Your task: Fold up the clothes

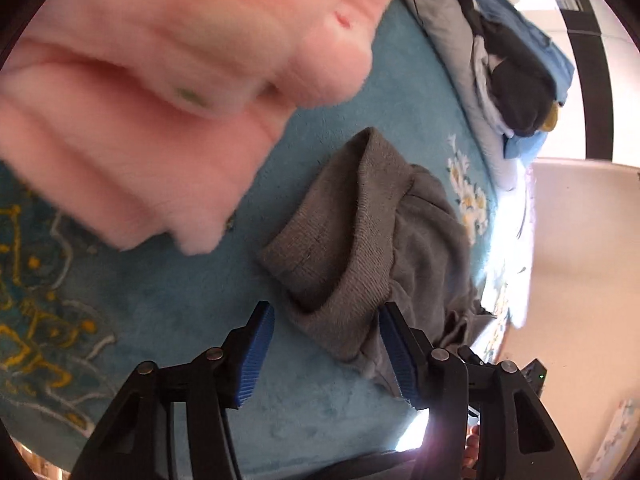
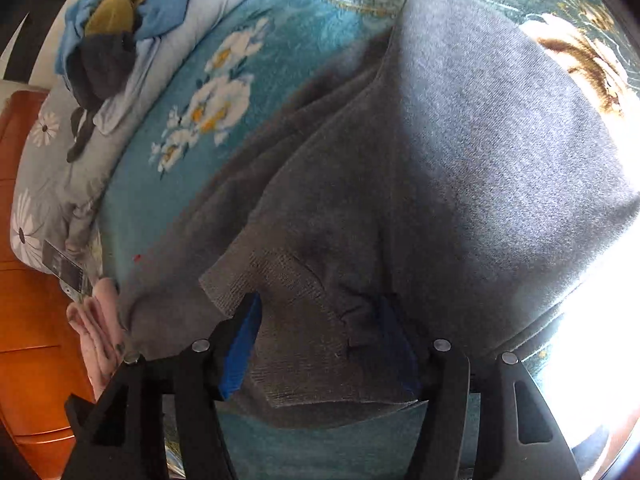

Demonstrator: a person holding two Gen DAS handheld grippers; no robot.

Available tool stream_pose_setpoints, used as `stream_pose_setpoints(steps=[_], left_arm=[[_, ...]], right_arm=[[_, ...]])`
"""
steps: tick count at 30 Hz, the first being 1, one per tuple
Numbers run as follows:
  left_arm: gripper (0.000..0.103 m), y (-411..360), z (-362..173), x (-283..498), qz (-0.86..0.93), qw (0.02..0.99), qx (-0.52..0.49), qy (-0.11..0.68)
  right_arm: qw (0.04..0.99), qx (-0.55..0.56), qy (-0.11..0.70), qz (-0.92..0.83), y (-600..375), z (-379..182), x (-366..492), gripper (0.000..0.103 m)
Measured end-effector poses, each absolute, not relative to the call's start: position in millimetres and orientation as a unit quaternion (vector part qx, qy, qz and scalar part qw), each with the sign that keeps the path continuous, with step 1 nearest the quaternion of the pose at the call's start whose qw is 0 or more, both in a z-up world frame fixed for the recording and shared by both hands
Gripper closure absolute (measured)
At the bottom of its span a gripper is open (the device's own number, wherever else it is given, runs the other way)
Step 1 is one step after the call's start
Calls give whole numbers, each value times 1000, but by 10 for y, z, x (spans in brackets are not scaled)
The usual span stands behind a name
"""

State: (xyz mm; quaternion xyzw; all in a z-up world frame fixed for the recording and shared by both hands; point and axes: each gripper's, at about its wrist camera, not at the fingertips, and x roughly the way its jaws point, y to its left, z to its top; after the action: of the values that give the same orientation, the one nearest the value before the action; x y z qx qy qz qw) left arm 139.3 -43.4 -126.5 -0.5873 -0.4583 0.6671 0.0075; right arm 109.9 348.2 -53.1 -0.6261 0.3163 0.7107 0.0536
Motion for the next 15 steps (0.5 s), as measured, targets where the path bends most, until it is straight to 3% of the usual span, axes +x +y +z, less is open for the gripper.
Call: stream_pose_setpoints(steps=[4,10,12,15], left_arm=[[44,-332,-1373,1280,669,-2,-589,-454],[46,-240,-1361,1189,683,-14,-576,-449],[63,-208,-1323,1185,696,-22,-572,-433],[76,-157,-1215,1167,715,-23,-565,-411]], right_arm=[[53,-612,318,722,3470,-496,1120,39],[61,-505,354,785,3662,-132,1369,39],[70,-487,374,786,3778,-98,1449,39],[79,-470,406,780,3935,-80,1522,39]])
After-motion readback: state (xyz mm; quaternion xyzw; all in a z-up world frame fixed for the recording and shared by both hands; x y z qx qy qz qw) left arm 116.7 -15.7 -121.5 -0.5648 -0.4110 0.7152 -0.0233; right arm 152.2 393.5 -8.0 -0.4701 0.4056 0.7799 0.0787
